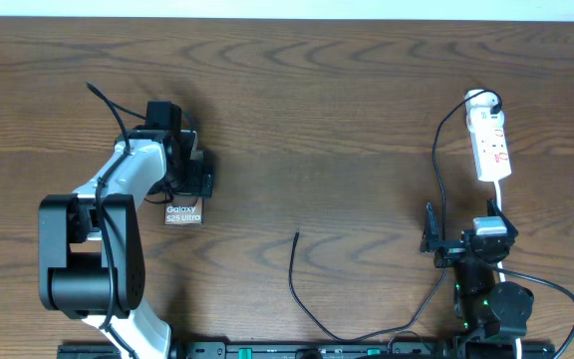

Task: Plug charger to phone and switch on socket
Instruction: 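Lower the left gripper and close it on the phone box sides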

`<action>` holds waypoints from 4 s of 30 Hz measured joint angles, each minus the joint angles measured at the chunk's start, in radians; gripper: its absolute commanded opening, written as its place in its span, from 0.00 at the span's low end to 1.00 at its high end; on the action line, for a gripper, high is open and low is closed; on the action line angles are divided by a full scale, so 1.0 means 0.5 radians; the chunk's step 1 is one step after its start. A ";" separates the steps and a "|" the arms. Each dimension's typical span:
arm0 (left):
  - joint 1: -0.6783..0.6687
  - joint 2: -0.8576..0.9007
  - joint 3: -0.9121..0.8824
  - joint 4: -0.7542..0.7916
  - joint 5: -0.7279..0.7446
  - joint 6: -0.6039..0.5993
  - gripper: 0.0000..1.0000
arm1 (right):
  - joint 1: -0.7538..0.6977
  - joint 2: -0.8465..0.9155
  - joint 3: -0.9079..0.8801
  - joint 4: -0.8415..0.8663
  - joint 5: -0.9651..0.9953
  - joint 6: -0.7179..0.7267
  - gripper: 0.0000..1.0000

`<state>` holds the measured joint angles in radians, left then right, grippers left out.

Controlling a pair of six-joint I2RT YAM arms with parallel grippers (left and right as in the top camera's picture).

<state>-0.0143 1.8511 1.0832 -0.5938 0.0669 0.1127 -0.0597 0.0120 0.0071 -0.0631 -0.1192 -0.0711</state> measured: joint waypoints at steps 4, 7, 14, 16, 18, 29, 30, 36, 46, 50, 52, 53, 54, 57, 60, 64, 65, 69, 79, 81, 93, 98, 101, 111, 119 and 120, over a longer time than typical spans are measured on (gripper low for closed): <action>0.000 0.000 0.000 0.000 0.000 0.000 0.95 | 0.000 0.000 0.000 0.000 0.000 0.000 0.99; 0.000 0.000 0.000 0.000 0.000 0.000 0.94 | 0.000 0.000 0.000 0.000 -0.001 0.000 0.99; 0.000 0.000 0.000 0.001 0.000 0.002 0.89 | 0.000 0.000 0.000 0.000 -0.001 0.000 0.99; 0.000 0.000 0.000 0.001 0.000 0.002 0.90 | 0.000 0.000 0.000 0.000 0.000 0.000 0.99; 0.000 0.000 0.000 0.001 0.000 0.002 0.89 | 0.000 0.000 0.000 -0.001 -0.001 0.000 0.99; 0.000 0.000 0.000 0.002 -0.002 0.003 0.80 | 0.000 0.000 0.000 0.000 0.000 0.000 0.99; 0.000 0.000 0.000 0.002 -0.002 0.003 0.80 | 0.000 0.000 0.000 0.000 0.000 0.000 0.99; 0.000 0.000 0.000 0.002 -0.002 0.003 0.80 | 0.000 0.000 0.000 0.000 0.000 0.000 0.99; 0.000 -0.002 0.000 0.001 0.001 0.008 0.75 | 0.000 0.000 0.000 -0.001 0.000 0.000 0.99; 0.000 -0.002 0.000 0.001 0.001 0.008 0.70 | 0.000 0.000 0.000 0.000 0.000 0.000 0.99; 0.000 -0.003 0.000 0.001 0.002 0.011 0.70 | 0.000 0.000 0.000 0.000 0.000 0.000 0.99; 0.000 -0.003 0.000 0.001 0.001 0.012 0.70 | 0.000 0.000 0.000 0.000 -0.001 0.000 0.99; 0.000 -0.003 0.000 0.001 0.001 0.013 0.69 | 0.000 0.000 0.000 0.000 0.000 0.000 0.99; 0.000 -0.003 0.000 0.001 0.001 0.014 0.66 | 0.000 0.000 0.000 0.000 0.000 0.000 0.99; 0.000 -0.003 0.000 0.001 0.001 0.014 0.65 | 0.000 0.000 0.000 0.000 0.000 0.000 0.99; 0.000 -0.003 0.000 0.001 0.001 0.014 0.60 | 0.000 0.000 0.000 0.000 0.000 0.000 0.99; 0.000 -0.003 0.000 0.001 0.001 0.014 0.58 | 0.000 0.000 0.000 0.000 -0.001 0.000 0.99; 0.000 -0.003 0.000 0.001 0.001 0.014 0.48 | 0.000 0.000 0.000 -0.001 -0.001 0.000 0.99; 0.000 -0.003 0.000 0.001 0.001 0.014 0.13 | 0.000 0.000 0.000 0.000 0.000 0.000 0.99; 0.000 -0.003 0.000 0.001 0.001 0.014 0.08 | 0.000 0.000 0.000 0.000 0.000 0.000 0.99; 0.000 -0.003 0.000 0.001 0.002 0.015 0.07 | 0.000 0.000 0.000 0.000 0.000 0.000 0.99; 0.000 -0.003 0.000 0.000 0.003 0.015 0.07 | 0.000 0.000 0.000 0.000 -0.001 0.000 0.99; 0.000 -0.003 0.004 -0.008 0.003 0.016 0.07 | 0.000 0.000 0.000 0.000 -0.001 0.000 0.99; 0.000 -0.010 0.011 -0.039 0.011 0.032 0.08 | 0.000 0.000 0.000 0.000 0.000 0.000 0.99; 0.000 -0.067 0.011 -0.059 0.033 0.032 0.08 | 0.000 0.000 0.000 -0.001 0.000 0.001 0.99; 0.000 -0.072 0.011 -0.059 0.033 0.032 0.07 | 0.000 0.000 0.000 0.000 -0.001 0.001 0.99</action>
<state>-0.0143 1.8153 1.0889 -0.6231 0.0834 0.1287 -0.0597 0.0120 0.0071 -0.0631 -0.1196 -0.0708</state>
